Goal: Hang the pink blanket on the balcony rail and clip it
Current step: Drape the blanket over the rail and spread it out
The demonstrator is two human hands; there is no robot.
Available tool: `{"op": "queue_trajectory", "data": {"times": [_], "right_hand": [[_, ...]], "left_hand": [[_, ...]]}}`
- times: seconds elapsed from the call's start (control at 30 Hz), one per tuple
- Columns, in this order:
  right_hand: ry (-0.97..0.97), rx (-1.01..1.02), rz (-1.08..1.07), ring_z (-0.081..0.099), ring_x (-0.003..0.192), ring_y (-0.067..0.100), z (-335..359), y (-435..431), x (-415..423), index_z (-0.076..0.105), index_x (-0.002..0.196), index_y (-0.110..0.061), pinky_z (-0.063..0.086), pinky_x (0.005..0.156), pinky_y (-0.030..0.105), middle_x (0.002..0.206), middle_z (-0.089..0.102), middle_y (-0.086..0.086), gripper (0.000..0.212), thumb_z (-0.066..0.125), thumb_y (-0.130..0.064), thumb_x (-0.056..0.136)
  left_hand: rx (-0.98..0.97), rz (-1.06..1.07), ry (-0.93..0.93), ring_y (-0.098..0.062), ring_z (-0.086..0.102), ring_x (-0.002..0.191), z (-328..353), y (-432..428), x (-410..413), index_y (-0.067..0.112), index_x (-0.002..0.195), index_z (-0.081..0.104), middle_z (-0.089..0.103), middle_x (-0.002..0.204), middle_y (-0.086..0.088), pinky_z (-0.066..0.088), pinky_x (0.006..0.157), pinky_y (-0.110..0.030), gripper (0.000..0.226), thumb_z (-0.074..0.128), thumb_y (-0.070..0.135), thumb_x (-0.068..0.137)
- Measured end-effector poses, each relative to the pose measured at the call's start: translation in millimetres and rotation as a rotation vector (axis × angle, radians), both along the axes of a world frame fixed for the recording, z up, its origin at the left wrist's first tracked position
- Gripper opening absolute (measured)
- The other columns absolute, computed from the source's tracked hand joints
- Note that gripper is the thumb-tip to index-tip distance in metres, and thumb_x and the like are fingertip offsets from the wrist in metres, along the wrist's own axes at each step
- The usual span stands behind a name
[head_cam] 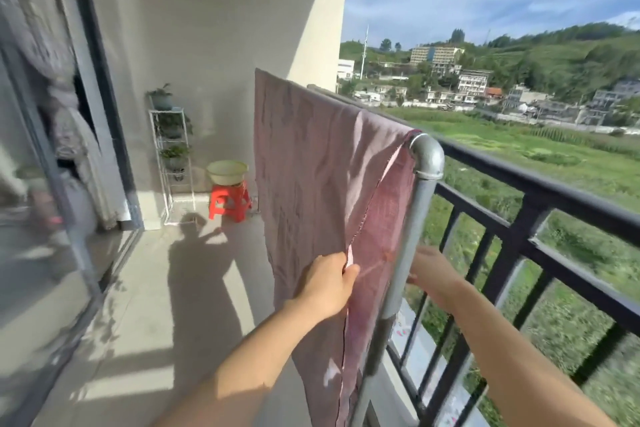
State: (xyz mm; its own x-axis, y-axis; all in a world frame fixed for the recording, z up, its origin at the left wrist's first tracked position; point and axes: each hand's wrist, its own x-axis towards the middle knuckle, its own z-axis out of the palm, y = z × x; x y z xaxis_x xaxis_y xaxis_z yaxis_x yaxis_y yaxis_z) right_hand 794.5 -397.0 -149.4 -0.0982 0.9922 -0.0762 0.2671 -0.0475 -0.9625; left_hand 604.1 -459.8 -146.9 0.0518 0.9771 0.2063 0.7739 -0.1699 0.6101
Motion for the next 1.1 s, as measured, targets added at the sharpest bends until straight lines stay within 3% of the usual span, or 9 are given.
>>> {"op": "queue_trajectory", "data": {"times": [0.1,0.2,0.33,0.47,0.53,0.7,0.9,1.0,1.1], "right_hand": [[0.071,-0.025,0.019,0.064,0.075,0.023,9.7,-12.6,19.0,0.067,0.076,0.006,0.056,0.069,0.03,0.081,0.068,0.015,0.018,0.054,0.002,0.088],[0.093,-0.044,0.194,0.068,0.077,0.01,19.3,-23.0,40.2,0.07,0.051,-0.012,0.055,0.076,0.03,0.075,0.074,0.0,0.03,0.068,-0.009,0.081],[-0.154,-0.047,0.317,0.058,0.061,0.016,27.7,-34.8,54.8,0.064,0.063,-0.002,0.057,0.073,0.029,0.064,0.06,0.005,0.029,0.077,-0.026,0.075],[-0.208,0.242,0.166,0.07,0.083,0.022,55.6,-45.9,40.5,0.075,0.085,-0.016,0.057,0.08,0.034,0.083,0.074,0.006,0.026,0.07,-0.041,0.08],[-0.192,0.382,0.098,0.068,0.08,0.028,77.4,-49.3,32.9,0.073,0.088,-0.021,0.056,0.08,0.041,0.083,0.073,0.005,0.016,0.066,-0.035,0.085],[-0.291,0.643,0.085,0.062,0.076,0.047,121.7,-54.7,27.3,0.068,0.083,0.0,0.052,0.076,0.058,0.078,0.068,0.023,0.017,0.064,-0.016,0.088],[-0.233,0.691,-0.016,0.063,0.067,0.024,133.9,-56.9,16.6,0.068,0.104,-0.005,0.053,0.07,0.043,0.078,0.07,0.007,0.018,0.063,-0.013,0.088],[-0.22,0.689,-0.013,0.052,0.058,0.012,137.0,-58.6,11.0,0.068,0.1,-0.005,0.042,0.057,0.026,0.072,0.066,0.005,0.016,0.061,-0.007,0.086],[-0.241,0.696,-0.012,0.04,0.046,0.005,138.6,-62.5,8.0,0.066,0.088,-0.009,0.033,0.048,0.018,0.06,0.057,0.0,0.011,0.057,-0.004,0.087]], "left_hand": [[0.005,0.029,-0.016,-0.026,0.042,0.064,8.3,-14.6,-2.1,0.015,0.057,0.031,0.04,0.058,0.001,0.027,0.056,-0.032,0.045,0.047,0.034,0.095],[-0.034,-0.078,0.055,-0.017,0.036,0.049,11.3,-27.7,-8.6,0.016,0.055,0.032,0.036,0.051,0.004,0.026,0.047,-0.03,0.046,0.053,0.035,0.09],[-0.123,-0.15,0.129,-0.013,0.031,0.044,8.4,-38.6,-9.6,0.018,0.051,0.03,0.032,0.048,0.005,0.025,0.045,-0.028,0.046,0.056,0.034,0.085],[0.016,-0.049,0.174,-0.015,0.043,0.046,25.5,-33.6,5.7,0.017,0.051,0.04,0.04,0.045,0.005,0.038,0.05,-0.026,0.04,0.055,0.034,0.084],[0.148,0.03,0.178,-0.018,0.058,0.059,48.0,-27.5,17.8,0.018,0.063,0.053,0.057,0.056,0.004,0.044,0.055,-0.028,0.024,0.053,0.034,0.082],[0.326,0.03,0.078,-0.026,0.062,0.081,102.8,-14.9,33.3,0.027,0.078,0.053,0.07,0.08,0.002,0.049,0.068,-0.031,0.007,0.052,0.033,0.075],[0.409,-0.031,-0.081,-0.016,0.061,0.074,123.0,-11.1,38.7,0.025,0.087,0.058,0.067,0.08,0.008,0.05,0.068,-0.028,0.009,0.058,0.026,0.078],[0.485,0.002,-0.199,-0.013,0.059,0.074,123.5,-7.9,43.9,0.021,0.091,0.057,0.063,0.079,0.009,0.04,0.065,-0.023,0.017,0.062,0.023,0.075],[0.599,0.048,-0.264,-0.018,0.054,0.081,124.9,-3.2,45.9,0.016,0.101,0.048,0.05,0.095,0.003,0.04,0.07,-0.027,0.033,0.066,0.015,0.073]]}}
